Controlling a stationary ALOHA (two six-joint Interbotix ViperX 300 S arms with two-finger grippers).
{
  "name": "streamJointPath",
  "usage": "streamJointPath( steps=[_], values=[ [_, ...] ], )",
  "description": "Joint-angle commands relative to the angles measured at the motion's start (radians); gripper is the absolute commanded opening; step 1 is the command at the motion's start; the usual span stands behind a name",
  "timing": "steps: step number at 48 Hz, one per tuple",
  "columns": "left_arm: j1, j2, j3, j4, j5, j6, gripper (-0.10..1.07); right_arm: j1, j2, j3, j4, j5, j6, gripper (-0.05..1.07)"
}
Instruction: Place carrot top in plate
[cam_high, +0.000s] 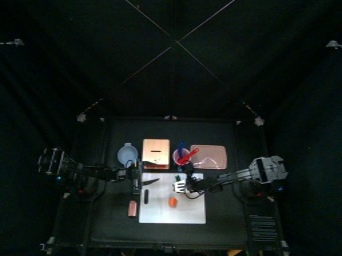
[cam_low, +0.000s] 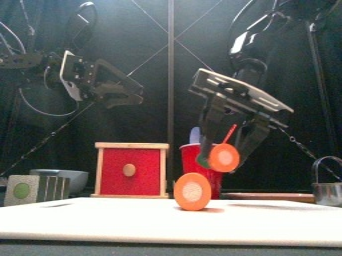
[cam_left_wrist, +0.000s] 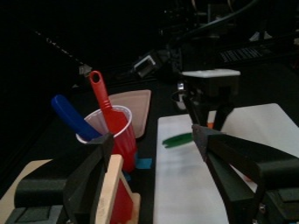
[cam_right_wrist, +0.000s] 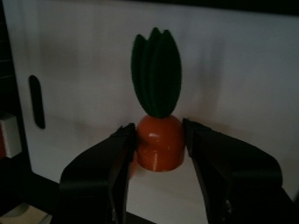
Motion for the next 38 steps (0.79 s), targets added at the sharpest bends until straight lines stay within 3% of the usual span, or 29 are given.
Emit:
streamJointPath(
  steps=[1, 8, 15, 22, 30, 38],
  values=[
    [0.005, -0.012, -0.034, 0.002, -0.005, 0.002, 1.02, -0.005, -0.114, 0.061, 0.000, 0.014, -0.002, 0.70],
    [0.005, -0.009, -0.051, 0.000, -0.005, 0.000, 1.02, -0.031, -0.256, 0.187, -0.008, 0.046, -0.012, 0.70],
    [0.006, -0.006, -0.067, 0.000, -0.005, 0.000, 1.02, -0.156, -0.416, 0.313, -0.057, 0.063, -0.020, 0.70],
    [0.008, 0.002, -0.080, -0.002, -0.005, 0.000, 1.02, -0.291, -0.518, 0.407, -0.141, 0.058, -0.021, 0.70],
    [0.015, 0.018, -0.095, -0.002, -0.005, 0.000, 1.02, -0.439, -0.541, 0.474, -0.216, 0.012, -0.034, 0.69],
    [0.023, 0.037, -0.106, -0.002, -0.005, 0.000, 1.02, -0.568, -0.492, 0.489, -0.198, -0.051, -0.133, 0.69]
  ],
)
